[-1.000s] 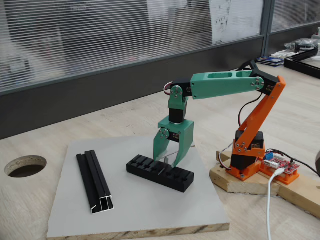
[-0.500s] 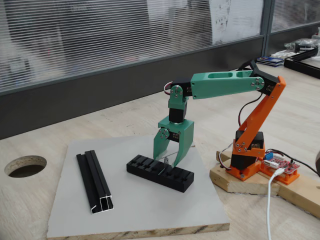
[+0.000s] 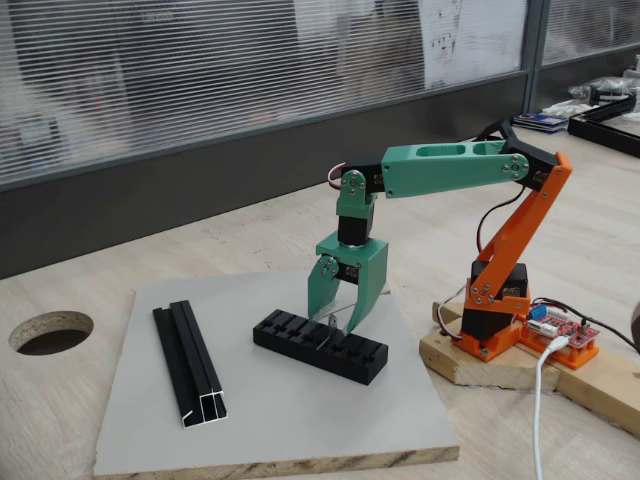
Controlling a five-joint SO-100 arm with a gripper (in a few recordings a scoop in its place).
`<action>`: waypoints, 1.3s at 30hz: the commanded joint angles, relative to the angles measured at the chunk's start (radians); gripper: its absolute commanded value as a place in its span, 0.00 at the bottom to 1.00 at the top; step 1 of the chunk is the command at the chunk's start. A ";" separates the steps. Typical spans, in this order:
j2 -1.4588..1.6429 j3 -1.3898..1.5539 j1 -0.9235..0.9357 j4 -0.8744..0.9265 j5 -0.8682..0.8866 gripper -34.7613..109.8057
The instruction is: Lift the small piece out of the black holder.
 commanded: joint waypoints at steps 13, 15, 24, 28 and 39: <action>0.018 -0.057 0.011 0.003 0.089 0.36; 0.018 -0.057 0.011 0.006 0.100 0.36; 0.017 -0.012 0.011 -0.005 0.087 0.36; 0.017 -0.006 0.011 -0.005 0.087 0.36; 0.018 -0.023 0.009 -0.008 0.097 0.35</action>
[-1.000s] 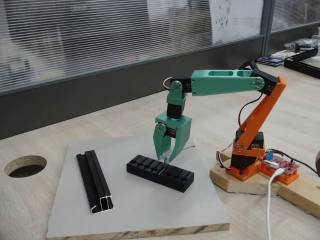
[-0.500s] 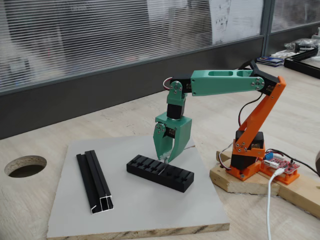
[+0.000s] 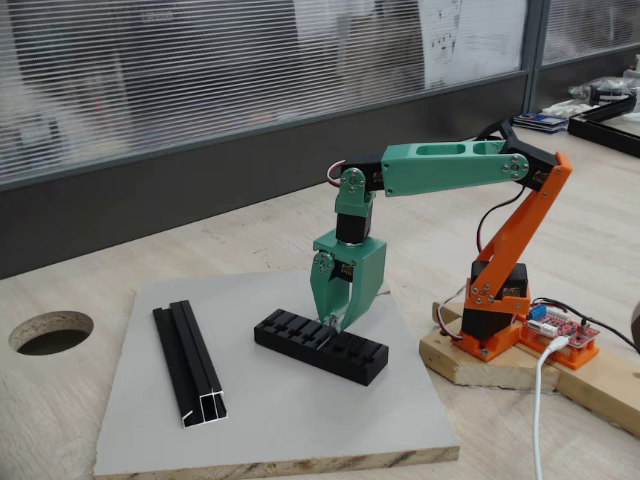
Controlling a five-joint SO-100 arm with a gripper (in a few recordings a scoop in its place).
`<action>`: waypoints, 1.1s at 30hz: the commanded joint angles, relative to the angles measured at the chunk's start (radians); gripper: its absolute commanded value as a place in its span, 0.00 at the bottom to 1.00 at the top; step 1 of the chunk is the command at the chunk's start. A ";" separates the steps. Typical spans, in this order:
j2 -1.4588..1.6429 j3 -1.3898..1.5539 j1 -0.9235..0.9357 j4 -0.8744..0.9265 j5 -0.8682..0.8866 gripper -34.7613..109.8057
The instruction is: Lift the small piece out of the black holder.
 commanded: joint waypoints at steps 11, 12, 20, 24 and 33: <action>0.025 -0.075 0.017 0.021 0.012 0.31; 0.026 -0.075 0.017 0.021 0.017 0.28; 0.020 -0.074 0.011 0.021 0.017 0.25; 0.020 -0.074 0.018 0.023 0.011 0.25; 0.034 -0.078 0.011 0.023 0.011 0.25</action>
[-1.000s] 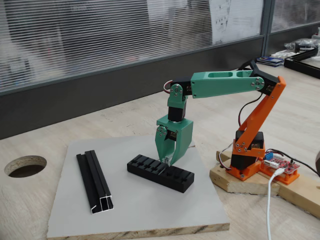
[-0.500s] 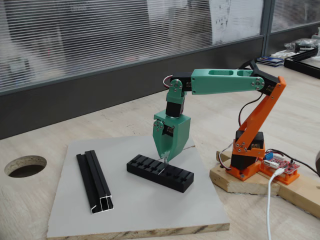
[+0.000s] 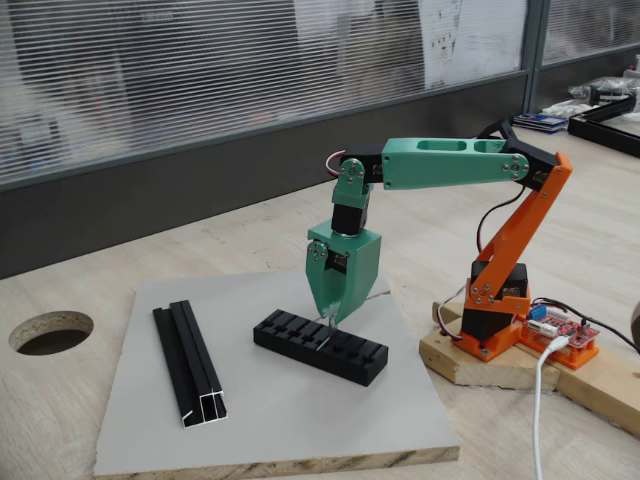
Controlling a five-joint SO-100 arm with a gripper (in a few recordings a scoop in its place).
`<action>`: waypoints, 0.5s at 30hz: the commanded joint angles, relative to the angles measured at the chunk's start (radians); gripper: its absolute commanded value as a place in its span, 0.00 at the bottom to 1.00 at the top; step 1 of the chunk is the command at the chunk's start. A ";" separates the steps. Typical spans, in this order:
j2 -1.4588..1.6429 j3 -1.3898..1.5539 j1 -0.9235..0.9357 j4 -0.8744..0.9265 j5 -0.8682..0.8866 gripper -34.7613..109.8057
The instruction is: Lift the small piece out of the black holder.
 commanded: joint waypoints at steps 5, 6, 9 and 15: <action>0.037 -0.029 0.009 0.014 0.008 0.25; 0.038 -0.029 0.011 0.014 0.008 0.25; 0.067 -0.029 0.017 0.014 0.008 0.25; 0.173 -0.029 0.020 0.014 0.008 0.25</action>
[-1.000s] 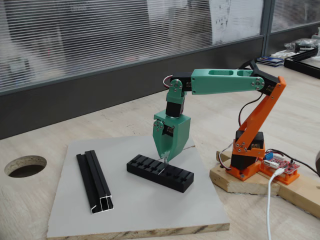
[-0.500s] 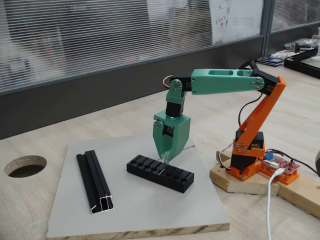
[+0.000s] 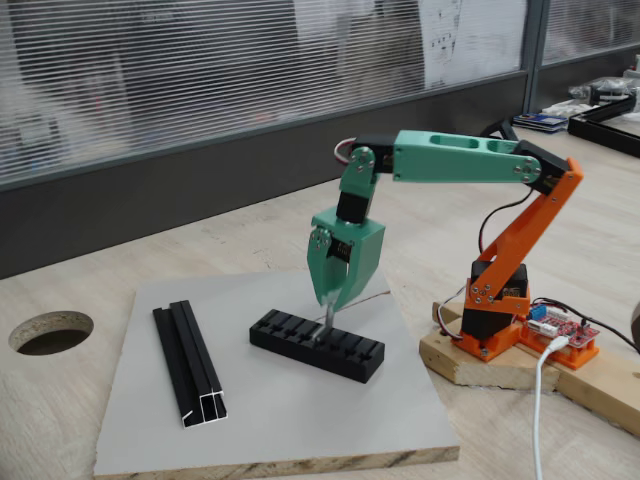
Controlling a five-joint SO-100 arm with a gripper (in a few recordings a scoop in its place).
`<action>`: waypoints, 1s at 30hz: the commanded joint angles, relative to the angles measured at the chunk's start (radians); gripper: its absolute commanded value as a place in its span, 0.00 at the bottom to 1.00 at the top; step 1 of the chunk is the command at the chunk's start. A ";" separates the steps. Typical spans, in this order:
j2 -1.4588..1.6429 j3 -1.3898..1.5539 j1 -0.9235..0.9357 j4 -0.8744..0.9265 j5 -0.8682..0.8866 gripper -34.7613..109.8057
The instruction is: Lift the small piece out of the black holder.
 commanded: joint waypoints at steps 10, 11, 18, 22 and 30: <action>0.236 -0.017 0.017 -0.005 0.023 0.25; 0.255 -0.017 0.017 -0.005 0.023 0.25; 0.345 -0.018 0.017 -0.009 0.023 0.25; 0.407 -0.021 0.017 -0.012 0.023 0.25; 0.422 -0.164 0.018 -0.207 0.023 0.25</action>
